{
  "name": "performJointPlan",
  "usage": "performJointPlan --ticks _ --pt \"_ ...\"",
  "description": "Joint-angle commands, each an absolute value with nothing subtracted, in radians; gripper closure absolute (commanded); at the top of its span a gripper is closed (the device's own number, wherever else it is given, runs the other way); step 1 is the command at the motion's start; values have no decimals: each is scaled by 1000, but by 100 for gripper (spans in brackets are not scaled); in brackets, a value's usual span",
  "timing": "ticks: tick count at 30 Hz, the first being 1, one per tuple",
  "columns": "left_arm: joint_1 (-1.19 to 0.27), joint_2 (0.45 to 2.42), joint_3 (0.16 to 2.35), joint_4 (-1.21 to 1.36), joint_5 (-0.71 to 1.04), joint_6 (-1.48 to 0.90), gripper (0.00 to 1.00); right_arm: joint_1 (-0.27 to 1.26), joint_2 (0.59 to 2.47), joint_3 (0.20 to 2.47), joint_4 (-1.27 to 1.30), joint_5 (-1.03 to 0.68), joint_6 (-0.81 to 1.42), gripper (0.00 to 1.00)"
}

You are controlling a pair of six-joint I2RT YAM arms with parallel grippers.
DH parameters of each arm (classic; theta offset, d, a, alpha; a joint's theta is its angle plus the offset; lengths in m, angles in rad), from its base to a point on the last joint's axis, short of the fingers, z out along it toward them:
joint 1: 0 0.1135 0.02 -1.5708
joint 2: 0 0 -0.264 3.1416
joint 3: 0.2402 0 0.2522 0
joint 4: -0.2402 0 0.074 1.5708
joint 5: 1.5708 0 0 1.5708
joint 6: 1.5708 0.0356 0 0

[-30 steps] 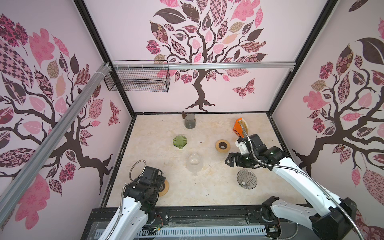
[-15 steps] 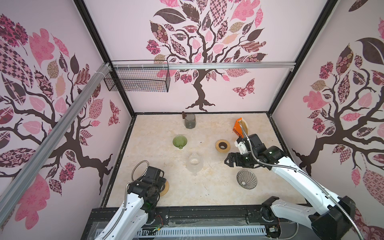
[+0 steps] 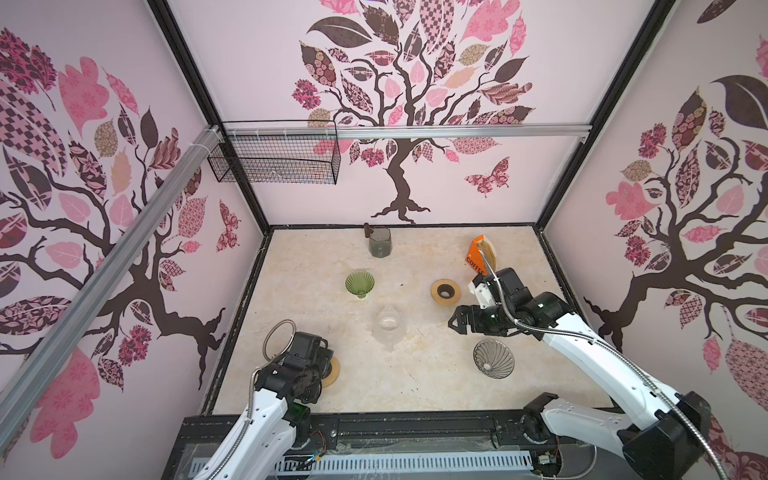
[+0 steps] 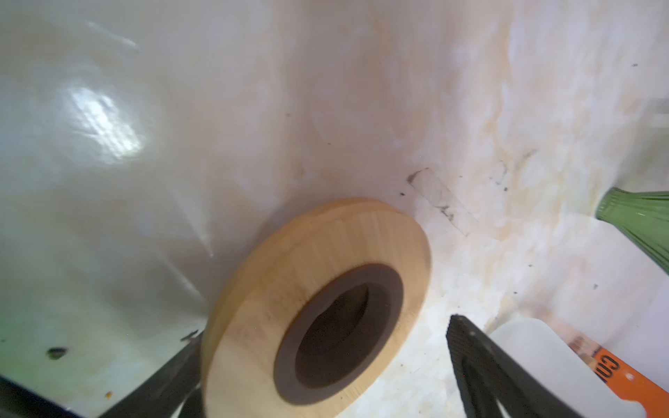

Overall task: Place the coffee filter in the dripper
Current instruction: 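Close the left gripper on the edge of the wooden ring stand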

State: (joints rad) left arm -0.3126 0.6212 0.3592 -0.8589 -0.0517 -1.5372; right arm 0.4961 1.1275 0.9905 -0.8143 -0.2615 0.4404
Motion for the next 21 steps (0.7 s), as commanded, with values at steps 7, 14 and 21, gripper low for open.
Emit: performJointPlan --ticks 7,14,21 --pt "-307 529 288 -777 -65 -1623 20 502 1145 1034 -799 -263 421 0" --pt "-307 522 280 -765 -74 -1635 31 502 1143 1023 -795 -270 423 0" --pt "-307 468 250 -780 -70 -1678 39 503 1147 1035 -795 -266 421 0"
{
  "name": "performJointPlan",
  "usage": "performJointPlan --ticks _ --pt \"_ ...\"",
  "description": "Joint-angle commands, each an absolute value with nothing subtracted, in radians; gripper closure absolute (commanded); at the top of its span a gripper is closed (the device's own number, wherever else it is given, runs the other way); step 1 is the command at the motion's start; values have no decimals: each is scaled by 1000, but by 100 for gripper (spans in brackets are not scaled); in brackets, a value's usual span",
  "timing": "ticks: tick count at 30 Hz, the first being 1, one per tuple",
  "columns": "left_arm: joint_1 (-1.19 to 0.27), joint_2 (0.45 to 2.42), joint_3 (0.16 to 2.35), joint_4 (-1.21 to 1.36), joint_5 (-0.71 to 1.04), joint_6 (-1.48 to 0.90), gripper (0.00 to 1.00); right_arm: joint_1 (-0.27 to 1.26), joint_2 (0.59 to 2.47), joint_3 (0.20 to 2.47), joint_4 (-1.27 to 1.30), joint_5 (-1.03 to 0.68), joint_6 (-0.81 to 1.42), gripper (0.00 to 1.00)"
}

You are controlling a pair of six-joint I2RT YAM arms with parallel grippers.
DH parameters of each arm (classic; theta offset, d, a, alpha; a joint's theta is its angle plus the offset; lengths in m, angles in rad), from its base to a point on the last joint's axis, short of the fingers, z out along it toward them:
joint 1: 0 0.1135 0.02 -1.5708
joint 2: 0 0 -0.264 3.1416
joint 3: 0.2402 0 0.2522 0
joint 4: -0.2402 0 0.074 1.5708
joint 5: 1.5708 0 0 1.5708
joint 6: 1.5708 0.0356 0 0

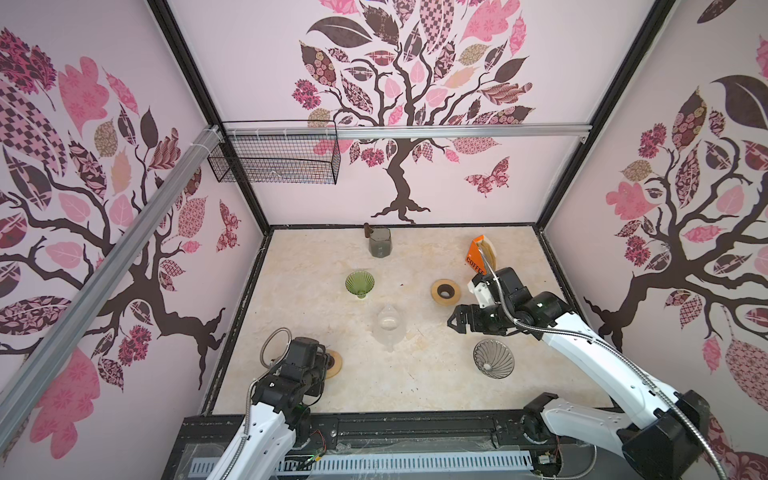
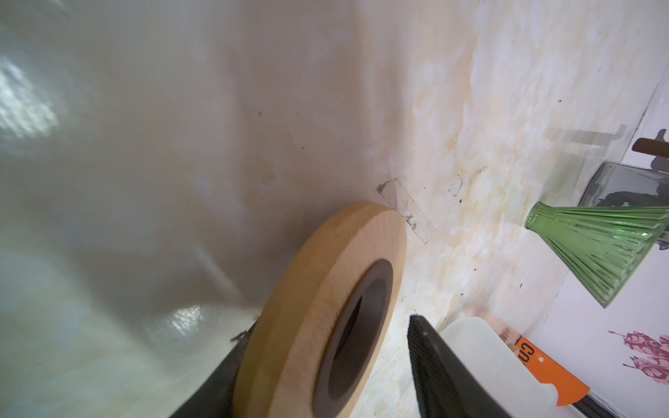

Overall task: Place the coffee filter in the dripper
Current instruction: 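Close the left gripper on the edge of the wooden ring stand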

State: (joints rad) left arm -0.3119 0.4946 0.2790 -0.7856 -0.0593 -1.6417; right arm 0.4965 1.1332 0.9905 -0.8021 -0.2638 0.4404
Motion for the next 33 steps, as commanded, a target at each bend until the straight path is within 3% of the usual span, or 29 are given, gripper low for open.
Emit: performJointPlan --ticks 1,33 --pt "-307 457 249 -787 -72 -1683 40 503 1149 1036 -793 -268 422 0" --pt "-305 382 210 -746 -109 -1725 68 502 1158 1026 -781 -290 423 0"
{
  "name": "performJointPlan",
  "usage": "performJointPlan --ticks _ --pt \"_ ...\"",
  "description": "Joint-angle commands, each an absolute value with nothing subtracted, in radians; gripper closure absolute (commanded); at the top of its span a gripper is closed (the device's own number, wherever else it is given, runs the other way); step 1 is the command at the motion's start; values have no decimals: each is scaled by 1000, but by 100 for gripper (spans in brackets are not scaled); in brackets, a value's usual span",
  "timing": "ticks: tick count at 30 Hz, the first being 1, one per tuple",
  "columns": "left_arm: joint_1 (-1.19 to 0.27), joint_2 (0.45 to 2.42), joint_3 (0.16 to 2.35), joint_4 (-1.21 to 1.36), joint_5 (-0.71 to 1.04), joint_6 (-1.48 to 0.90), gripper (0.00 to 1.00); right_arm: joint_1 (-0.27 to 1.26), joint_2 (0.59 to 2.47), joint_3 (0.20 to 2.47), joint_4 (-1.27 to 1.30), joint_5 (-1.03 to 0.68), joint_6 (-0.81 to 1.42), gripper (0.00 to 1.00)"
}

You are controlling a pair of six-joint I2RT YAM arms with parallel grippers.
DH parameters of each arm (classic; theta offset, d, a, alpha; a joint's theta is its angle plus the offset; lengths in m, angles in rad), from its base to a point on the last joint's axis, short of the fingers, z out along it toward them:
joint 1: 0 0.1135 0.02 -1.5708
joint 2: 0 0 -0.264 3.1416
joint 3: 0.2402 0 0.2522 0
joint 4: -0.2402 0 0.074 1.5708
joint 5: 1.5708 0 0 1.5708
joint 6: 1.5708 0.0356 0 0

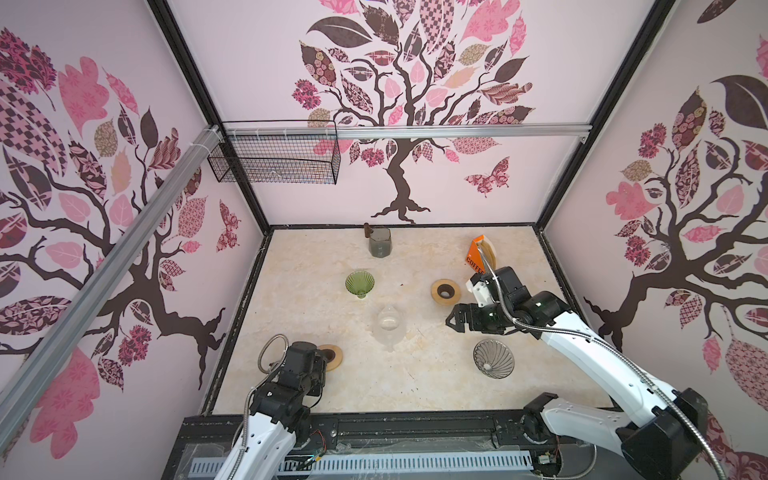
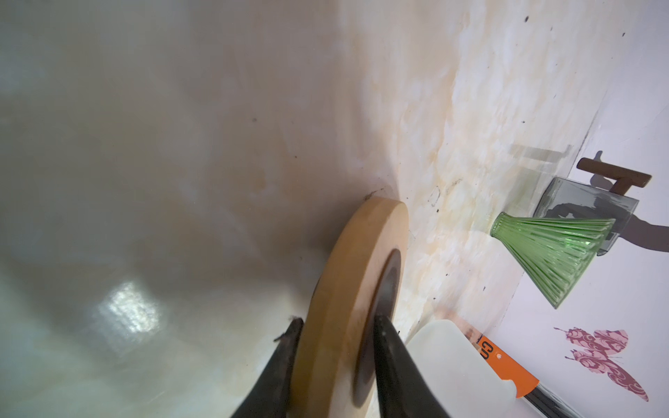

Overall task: Place the coffee filter in the dripper
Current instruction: 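Close the left gripper on the edge of the wooden ring stand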

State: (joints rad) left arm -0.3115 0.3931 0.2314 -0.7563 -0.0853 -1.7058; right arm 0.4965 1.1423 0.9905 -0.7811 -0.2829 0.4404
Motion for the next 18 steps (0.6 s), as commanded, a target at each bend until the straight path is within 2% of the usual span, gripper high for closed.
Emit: performJointPlan --ticks 1,18 --pt "-305 381 211 -744 -110 -1726 68 503 1159 1027 -781 -290 423 0" --pt "-296 554 346 -701 -154 -1582 76 503 1160 1032 -788 -295 420 0"
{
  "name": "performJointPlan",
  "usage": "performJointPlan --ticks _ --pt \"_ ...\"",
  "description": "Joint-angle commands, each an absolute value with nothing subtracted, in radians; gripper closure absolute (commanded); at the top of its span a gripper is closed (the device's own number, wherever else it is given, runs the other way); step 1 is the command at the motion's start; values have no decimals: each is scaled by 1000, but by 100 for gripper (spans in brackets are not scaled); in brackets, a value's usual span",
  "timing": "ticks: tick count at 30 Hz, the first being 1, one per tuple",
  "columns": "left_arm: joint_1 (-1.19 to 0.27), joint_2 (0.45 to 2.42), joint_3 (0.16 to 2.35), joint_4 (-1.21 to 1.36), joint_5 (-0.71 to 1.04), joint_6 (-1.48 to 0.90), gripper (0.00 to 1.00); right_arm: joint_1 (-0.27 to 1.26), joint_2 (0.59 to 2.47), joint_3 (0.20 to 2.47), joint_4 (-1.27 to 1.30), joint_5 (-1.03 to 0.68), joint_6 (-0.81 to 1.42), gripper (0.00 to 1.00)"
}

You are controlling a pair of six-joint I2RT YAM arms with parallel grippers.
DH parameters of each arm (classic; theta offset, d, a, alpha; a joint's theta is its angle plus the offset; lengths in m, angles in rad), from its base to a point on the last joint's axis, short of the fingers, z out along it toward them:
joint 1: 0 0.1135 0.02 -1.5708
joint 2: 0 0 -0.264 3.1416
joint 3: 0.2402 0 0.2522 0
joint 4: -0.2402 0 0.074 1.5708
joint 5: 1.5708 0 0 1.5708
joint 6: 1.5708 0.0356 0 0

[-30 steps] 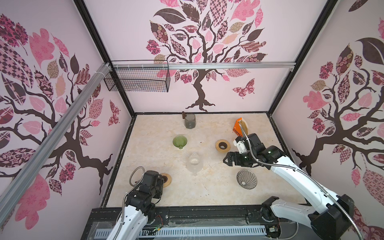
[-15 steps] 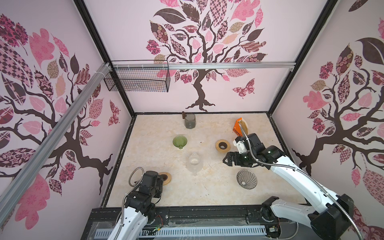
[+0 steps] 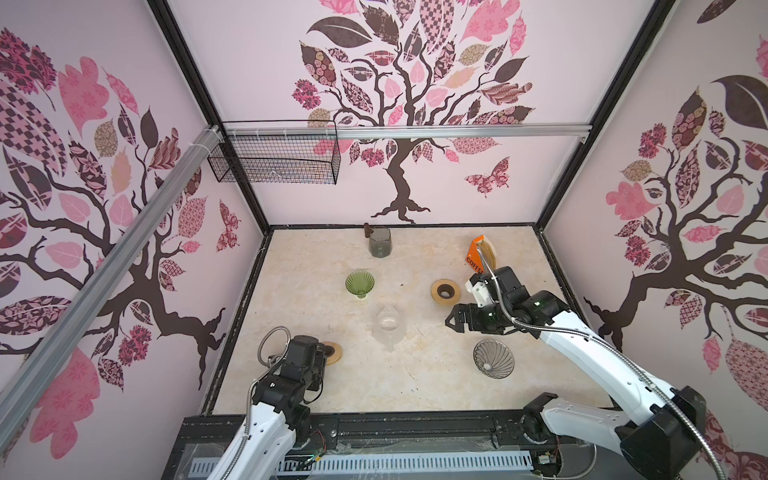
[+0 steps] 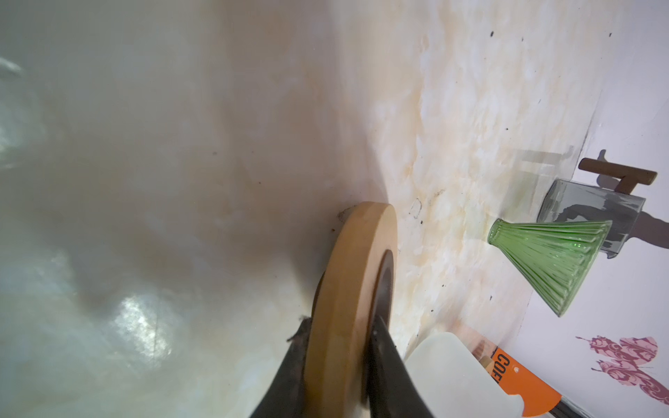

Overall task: Place the coffee filter in the dripper
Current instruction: 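Close the left gripper on the edge of the wooden ring stand, then lift the wooden ring stand with the left gripper and carry it toward the pitcher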

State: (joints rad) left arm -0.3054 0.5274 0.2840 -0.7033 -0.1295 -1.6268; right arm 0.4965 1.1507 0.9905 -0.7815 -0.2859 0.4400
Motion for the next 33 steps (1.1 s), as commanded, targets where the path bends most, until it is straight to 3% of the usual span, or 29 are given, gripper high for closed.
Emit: performJointPlan --ticks 1,11,26,33 --pt "-293 566 354 -698 -152 -1575 77 503 1158 1032 -788 -295 420 0" --pt "-223 637 376 -655 -61 -1558 89 503 1157 1038 -801 -293 417 0" --pt "6 650 415 -460 229 -1374 96 502 1159 1042 -807 -294 413 0" --pt "23 684 514 -484 322 -1259 99 504 1150 1035 -758 -389 423 0"
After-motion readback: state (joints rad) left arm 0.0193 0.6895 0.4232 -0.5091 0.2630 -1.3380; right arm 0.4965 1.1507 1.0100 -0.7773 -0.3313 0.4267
